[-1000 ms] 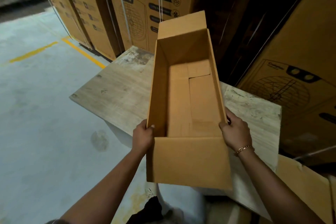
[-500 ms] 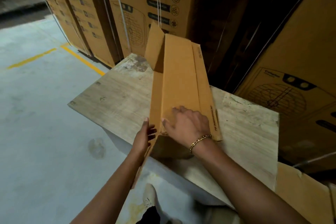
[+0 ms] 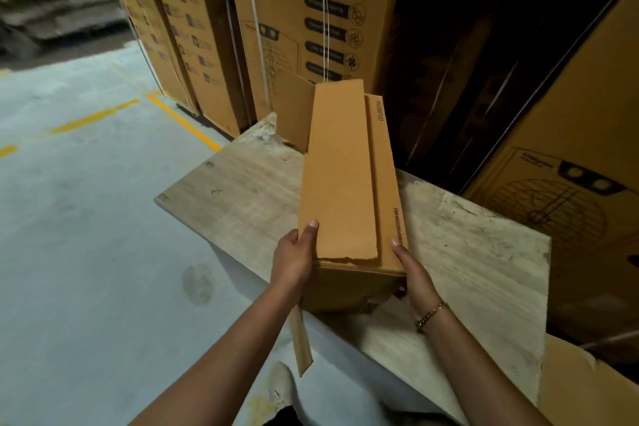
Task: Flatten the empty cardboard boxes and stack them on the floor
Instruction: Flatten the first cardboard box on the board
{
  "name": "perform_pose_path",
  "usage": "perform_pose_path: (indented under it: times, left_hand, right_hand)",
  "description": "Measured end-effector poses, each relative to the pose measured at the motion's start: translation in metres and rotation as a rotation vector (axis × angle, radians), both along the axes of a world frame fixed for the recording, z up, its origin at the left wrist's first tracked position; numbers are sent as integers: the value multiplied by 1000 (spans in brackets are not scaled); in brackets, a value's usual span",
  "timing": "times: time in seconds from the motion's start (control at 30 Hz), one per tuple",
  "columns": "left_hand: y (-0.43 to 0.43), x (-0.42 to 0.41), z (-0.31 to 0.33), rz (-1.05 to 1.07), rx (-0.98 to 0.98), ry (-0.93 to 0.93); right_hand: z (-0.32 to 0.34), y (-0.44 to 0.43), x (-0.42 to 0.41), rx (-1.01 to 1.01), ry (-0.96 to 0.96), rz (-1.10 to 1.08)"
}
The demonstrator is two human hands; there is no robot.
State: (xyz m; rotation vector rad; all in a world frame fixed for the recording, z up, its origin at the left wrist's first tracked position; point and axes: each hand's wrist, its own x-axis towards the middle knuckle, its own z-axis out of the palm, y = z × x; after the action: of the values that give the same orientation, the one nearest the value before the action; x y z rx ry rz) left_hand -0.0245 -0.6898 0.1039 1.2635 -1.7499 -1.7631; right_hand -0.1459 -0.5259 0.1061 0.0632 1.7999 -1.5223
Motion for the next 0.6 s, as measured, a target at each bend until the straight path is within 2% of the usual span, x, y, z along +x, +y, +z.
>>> perform_pose_path:
  times: [0.17,0.27,0.43,0.53,0.6]
  left_hand:
    - [-3,-30,18,-42,-158,73]
    - [-26,-40,26,-56,-67,153]
    - [-79,-13,-17,7,328,72]
    - [-106,10,-54,-4,356,96]
    - [-124,26,-70,32,390,138]
  right_hand:
    - [-7,5,-10,-145,42,-115]
    - [11,-4,-16,-133,222,-103]
    - [25,-69,2,226,698,300]
    - [18,-118,20,488,885,511]
    - [13,-148,32,592,955,636]
